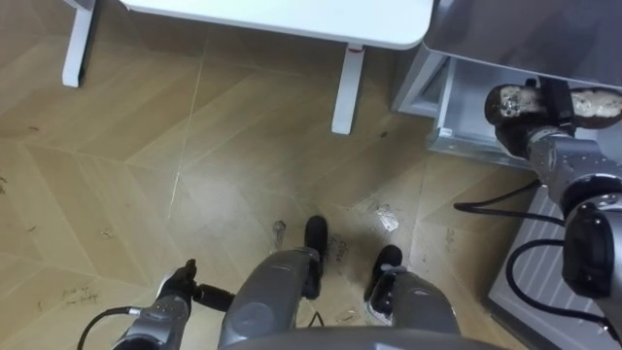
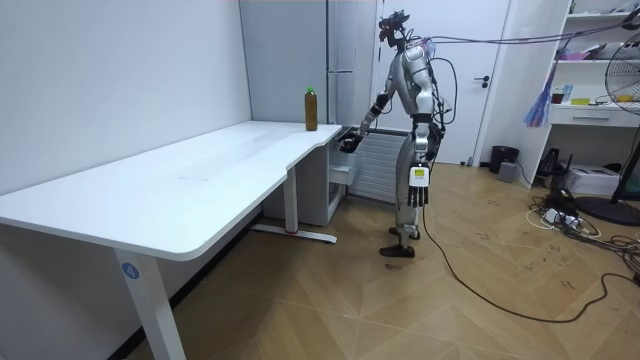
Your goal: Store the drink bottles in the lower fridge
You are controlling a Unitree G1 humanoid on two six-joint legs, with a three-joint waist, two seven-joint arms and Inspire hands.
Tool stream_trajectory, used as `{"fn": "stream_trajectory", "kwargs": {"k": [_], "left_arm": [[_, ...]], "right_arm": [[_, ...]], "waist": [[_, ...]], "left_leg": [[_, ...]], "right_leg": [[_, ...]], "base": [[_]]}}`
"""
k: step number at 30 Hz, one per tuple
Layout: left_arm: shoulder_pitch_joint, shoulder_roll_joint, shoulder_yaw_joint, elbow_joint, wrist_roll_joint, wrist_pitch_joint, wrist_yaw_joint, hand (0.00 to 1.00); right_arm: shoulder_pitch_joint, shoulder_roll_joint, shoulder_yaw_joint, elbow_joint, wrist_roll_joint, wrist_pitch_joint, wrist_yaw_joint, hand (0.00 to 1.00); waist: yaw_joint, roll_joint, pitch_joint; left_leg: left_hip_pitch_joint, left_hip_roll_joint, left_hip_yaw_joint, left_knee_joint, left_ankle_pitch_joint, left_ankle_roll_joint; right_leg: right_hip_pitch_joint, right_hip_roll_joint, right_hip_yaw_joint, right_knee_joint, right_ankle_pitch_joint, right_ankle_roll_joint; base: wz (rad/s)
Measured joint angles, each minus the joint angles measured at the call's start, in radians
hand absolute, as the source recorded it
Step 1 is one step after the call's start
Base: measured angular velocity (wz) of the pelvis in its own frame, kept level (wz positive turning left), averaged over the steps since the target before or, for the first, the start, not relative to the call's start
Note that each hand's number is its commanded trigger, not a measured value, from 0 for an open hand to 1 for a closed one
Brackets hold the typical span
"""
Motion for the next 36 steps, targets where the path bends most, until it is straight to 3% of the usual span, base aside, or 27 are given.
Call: {"fn": "stream_trajectory", "kwargs": {"k": [14, 15, 16, 28, 36], "left_arm": [[0.0, 0.0, 0.0, 0.004, -0.001, 0.001, -0.004, 0.0], [0.0, 0.0, 0.0, 0.004, -0.001, 0.004, -0.004, 0.0], [0.0, 0.0, 0.0, 0.004, -0.001, 0.005, -0.004, 0.0], [0.0, 0.001, -0.018, 0.032, -0.007, 0.009, -0.009, 0.0], [0.0, 0.001, -0.027, 0.053, -0.023, -0.016, 0.004, 0.0]], "right_arm": [[0.0, 0.0, 0.0, 0.014, 0.0, 0.001, 0.001, 0.0], [0.0, 0.0, 0.0, 0.017, -0.001, 0.001, 0.003, 0.96], [0.0, 0.0, 0.0, 0.018, -0.001, 0.001, 0.003, 1.0], [0.001, -0.003, 0.012, 0.054, -0.061, -0.001, 0.068, 1.0], [0.001, -0.004, 0.018, 0.058, -0.066, -0.014, 0.066, 1.0]], "waist": [[0.003, 0.001, -0.0008], [0.003, 0.002, -0.001], [0.002, 0.002, -0.001], [-0.003, 0.004, -0.0026], [-0.001, 0.004, -0.0024]], "left_leg": [[0.0, 0.003, 0.007, 0.013, 0.0, 0.0], [0.0, 0.003, 0.008, 0.013, 0.0, 0.0], [0.0, 0.003, 0.008, 0.014, 0.0, 0.0], [0.002, 0.002, 0.006, 0.015, 0.0, 0.0], [0.002, 0.002, 0.01, 0.014, 0.001, 0.001]], "right_leg": [[-0.002, 0.0, 0.002, 0.011, 0.001, -0.001], [-0.002, 0.0, 0.002, 0.012, 0.001, -0.001], [-0.002, 0.0, 0.002, 0.012, 0.001, -0.001], [-0.002, 0.001, 0.004, 0.018, 0.001, -0.002], [-0.002, 0.0, 0.004, 0.016, 0.001, -0.002]], "base": [[0.0], [0.0], [0.0], [0.0], [0.0]]}}
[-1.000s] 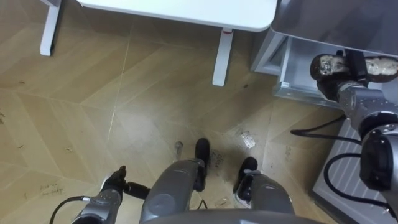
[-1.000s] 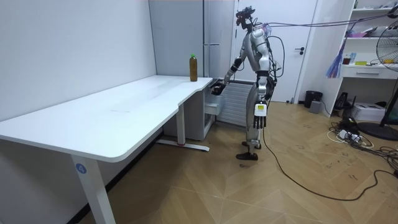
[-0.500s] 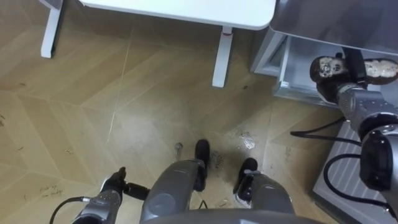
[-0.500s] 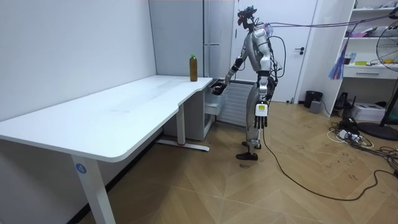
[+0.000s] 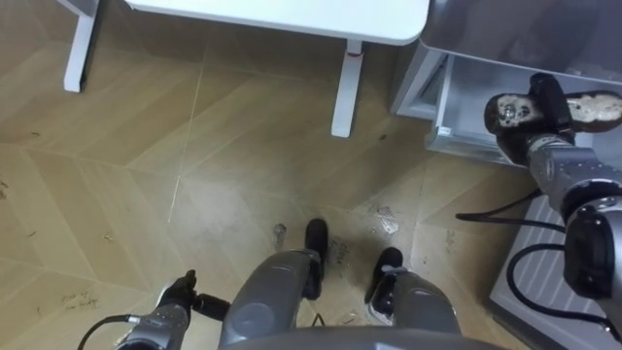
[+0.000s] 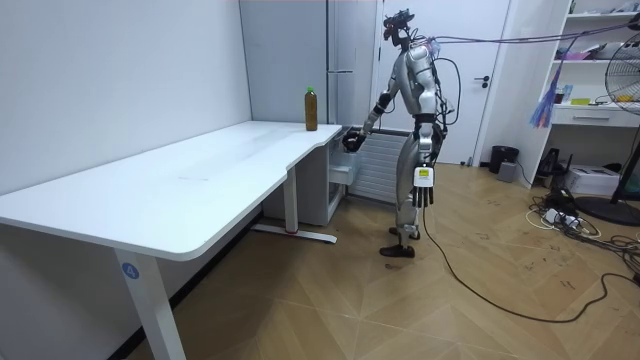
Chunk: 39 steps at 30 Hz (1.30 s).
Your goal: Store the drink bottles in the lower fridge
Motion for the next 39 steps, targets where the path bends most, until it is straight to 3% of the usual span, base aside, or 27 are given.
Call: {"fn": "stream_trajectory", "kwargs": {"k": [24, 25, 39], "left_arm": [[0.0, 0.006, -0.014, 0.002, -0.006, -0.02, 0.001, 0.0], [0.0, 0.006, -0.014, 0.002, -0.006, -0.02, 0.001, 0.0], [0.0, 0.006, -0.014, 0.015, -0.004, -0.014, -0.01, 0.0]], "right_arm": [[0.0, 0.0, -0.005, 0.0, 0.0, -0.03, -0.008, 1.0], [0.0, 0.0, -0.006, 0.0, 0.0, -0.03, -0.008, 0.0], [0.012, 0.0, -0.009, 0.005, 0.056, -0.028, -0.015, 0.0]], "waist": [[-0.002, 0.0, 0.0001], [-0.002, 0.0, 0.0001], [-0.001, -0.001, 0.0005]], "left_leg": [[0.0, 0.001, 0.007, 0.0, 0.0, 0.0], [0.0, 0.001, 0.007, 0.0, 0.0, 0.0], [0.0, 0.003, 0.01, -0.002, 0.0, 0.0]], "right_leg": [[0.002, 0.002, 0.001, -0.004, 0.0, 0.0], [0.002, 0.002, 0.001, -0.004, 0.0, 0.0], [0.001, 0.003, 0.008, -0.006, 0.0, 0.0]], "base": [[0.0], [0.0], [0.0]]}}
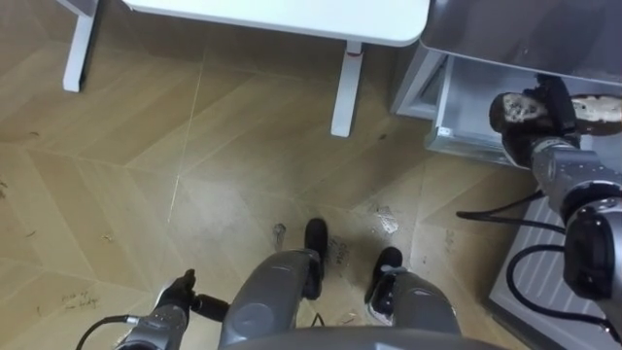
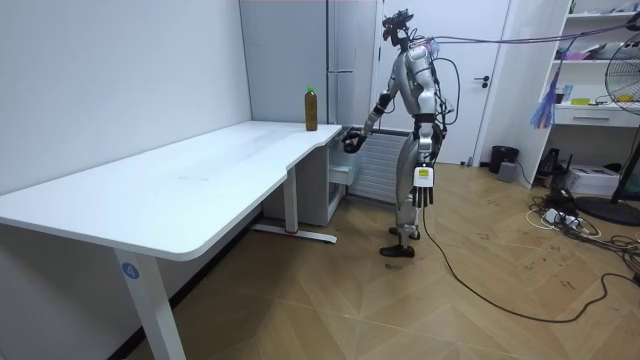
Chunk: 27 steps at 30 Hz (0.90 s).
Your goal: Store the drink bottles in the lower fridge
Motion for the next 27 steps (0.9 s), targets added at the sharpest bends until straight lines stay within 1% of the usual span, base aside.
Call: {"fn": "stream_trajectory", "kwargs": {"k": [10, 16, 18, 20, 27], "left_arm": [[0.0, 0.0, 0.0, -0.002, 0.001, 0.007, -0.014, 0.0], [0.0, 0.0, 0.0, -0.001, 0.001, 0.009, -0.015, 0.0], [0.0, 0.001, 0.0, -0.001, 0.001, 0.02, -0.016, 0.0], [0.0, 0.002, 0.0, -0.001, 0.001, 0.024, -0.02, 0.0], [0.0, 0.004, 0.0, -0.002, 0.001, 0.027, -0.032, 0.0]], "right_arm": [[-0.001, -0.001, -0.001, -0.009, 0.008, -0.002, -0.001, 0.0], [-0.001, -0.006, -0.001, -0.013, 0.008, -0.002, 0.004, 0.0], [-0.001, -0.006, -0.001, -0.013, 0.008, -0.002, 0.007, 0.0], [-0.001, -0.007, -0.001, -0.013, 0.008, -0.002, 0.009, 0.0], [0.001, -0.007, 0.0, -0.011, 0.008, 0.0, 0.009, 0.0]], "waist": [[-0.004, -0.002, -0.0013], [-0.003, -0.003, -0.0036], [-0.003, -0.003, -0.004], [-0.003, -0.003, -0.0044], [-0.004, -0.001, -0.006]], "left_leg": [[0.0, 0.002, 0.004, 0.002, 0.0, 0.0], [0.003, 0.009, 0.009, 0.007, 0.0, 0.0], [0.005, 0.013, 0.01, 0.009, 0.0, -0.001], [0.008, 0.014, 0.01, 0.009, 0.001, -0.002], [0.029, 0.014, 0.012, 0.009, 0.001, -0.002]], "right_leg": [[0.0, 0.001, 0.003, 0.0, 0.0, 0.0], [0.002, 0.01, 0.013, -0.001, 0.004, -0.003], [0.006, 0.013, 0.012, -0.003, 0.006, -0.006], [0.008, 0.013, 0.012, -0.007, 0.007, -0.007], [0.032, 0.014, 0.014, -0.016, 0.011, -0.005]], "base": [[0.0], [-0.03], [-0.02], [0.0], [0.0]]}}
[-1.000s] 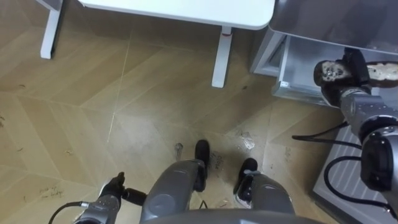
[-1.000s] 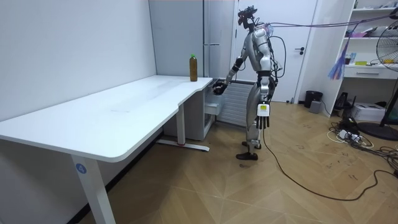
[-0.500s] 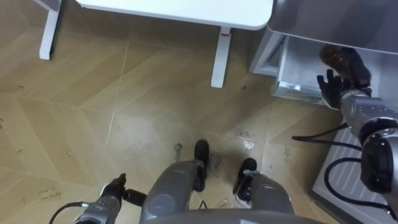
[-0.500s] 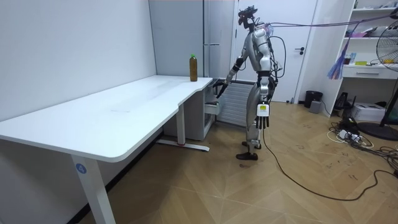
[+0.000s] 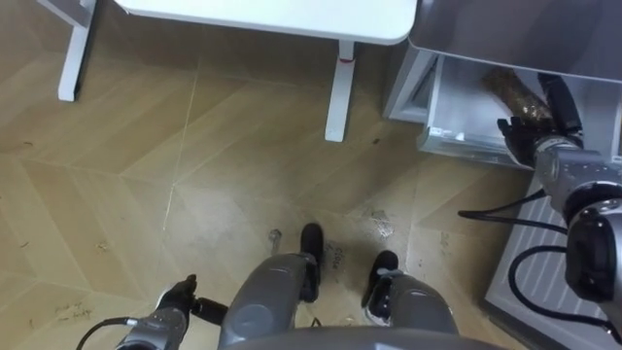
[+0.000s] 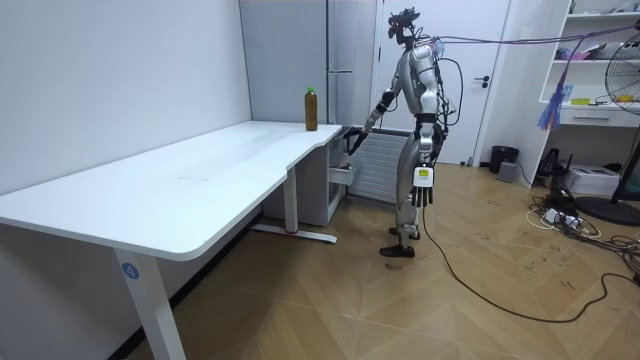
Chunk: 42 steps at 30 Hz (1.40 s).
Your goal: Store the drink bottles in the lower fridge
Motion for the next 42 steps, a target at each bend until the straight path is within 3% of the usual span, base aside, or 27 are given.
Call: {"fn": "stream_trajectory", "kwargs": {"k": [7, 9, 10, 19, 25, 29, 31, 33, 36, 42], "left_arm": [[0.001, 0.001, 0.002, -0.014, 0.0, 0.008, 0.0, 0.0], [0.005, 0.001, 0.002, -0.015, 0.0, 0.015, 0.001, 0.0], [0.006, 0.001, 0.002, -0.015, 0.0, 0.016, 0.001, 0.0], [0.024, 0.002, 0.047, -0.046, 0.001, 0.019, -0.002, 0.0], [0.036, 0.018, 0.065, -0.052, -0.012, 0.012, -0.006, 0.0], [0.047, 0.022, 0.135, -0.05, -0.008, -0.014, -0.007, 0.0], [0.069, 0.027, 0.148, -0.043, -0.012, -0.026, -0.004, 0.0], [0.106, 0.028, 0.15, -0.044, -0.011, -0.04, 0.002, 0.0], [0.14, 0.027, 0.15, -0.043, 0.0, -0.045, 0.003, 0.0], [0.147, 0.02, 0.177, -0.047, -0.001, -0.049, 0.013, 0.0]], "right_arm": [[0.001, 0.0, 0.001, 0.001, -0.01, 0.013, 0.017, 0.0], [0.004, 0.0, 0.002, 0.007, -0.028, 0.02, 0.025, 0.0], [0.006, 0.0, 0.002, 0.008, -0.034, 0.021, 0.03, 0.0], [0.077, 0.002, 0.005, 0.013, -0.079, 0.035, 0.101, 0.0], [0.165, 0.002, 0.042, 0.009, -0.108, 0.041, 0.161, 0.0], [0.27, 0.02, 0.062, 0.0, -0.159, 0.041, 0.211, 0.0], [0.317, 0.041, 0.064, 0.0, -0.168, 0.041, 0.23, 0.0], [0.381, 0.061, 0.098, 0.001, -0.215, 0.039, 0.262, 0.0], [0.444, 0.071, 0.131, 0.003, -0.299, 0.039, 0.295, 0.0], [0.479, 0.077, 0.141, -0.005, -0.458, 0.031, 0.337, 0.0]], "waist": [[-0.001, 0.001, -0.0041], [-0.003, 0.002, -0.0154], [-0.003, 0.002, -0.0174], [-0.008, -0.003, -0.0217], [-0.026, -0.01, -0.0209], [-0.027, -0.024, -0.0204], [-0.032, -0.034, -0.0224], [-0.048, -0.045, -0.0296], [-0.054, -0.051, -0.0304], [-0.081, -0.053, -0.029]], "left_leg": [[0.006, -0.001, -0.001, 0.0, 0.0, 0.0], [0.007, -0.001, -0.002, 0.001, 0.0, 0.0], [0.009, -0.001, -0.001, 0.001, 0.0, 0.0], [0.08, 0.004, -0.009, -0.03, 0.003, -0.005], [0.15, 0.0, -0.005, -0.068, 0.002, -0.005], [0.198, 0.0, -0.007, -0.081, -0.005, -0.015], [0.229, 0.0, -0.009, -0.095, -0.008, -0.019], [0.253, 0.001, -0.012, -0.096, -0.018, -0.025], [0.277, 0.0, -0.019, -0.095, -0.028, -0.028], [0.319, 0.0, -0.021, -0.098, -0.041, -0.031]], "right_leg": [[0.007, 0.006, -0.001, -0.004, 0.004, -0.001], [0.01, 0.006, -0.002, -0.004, 0.004, -0.002], [0.013, 0.007, -0.002, -0.004, 0.004, -0.002], [0.12, 0.024, -0.026, -0.1, 0.029, 0.001], [0.191, 0.024, -0.028, -0.129, 0.029, 0.006], [0.249, 0.032, -0.029, -0.164, 0.03, 0.006], [0.281, 0.036, -0.03, -0.182, 0.03, 0.005], [0.317, 0.042, -0.032, -0.206, 0.029, 0.005], [0.349, 0.043, -0.039, -0.216, 0.025, 0.005], [0.391, 0.046, -0.036, -0.24, 0.022, 0.007]], "base": [[0.0], [0.0], [0.0], [0.05], [0.03], [0.0], [0.0], [0.02], [0.07], [-0.01]]}}
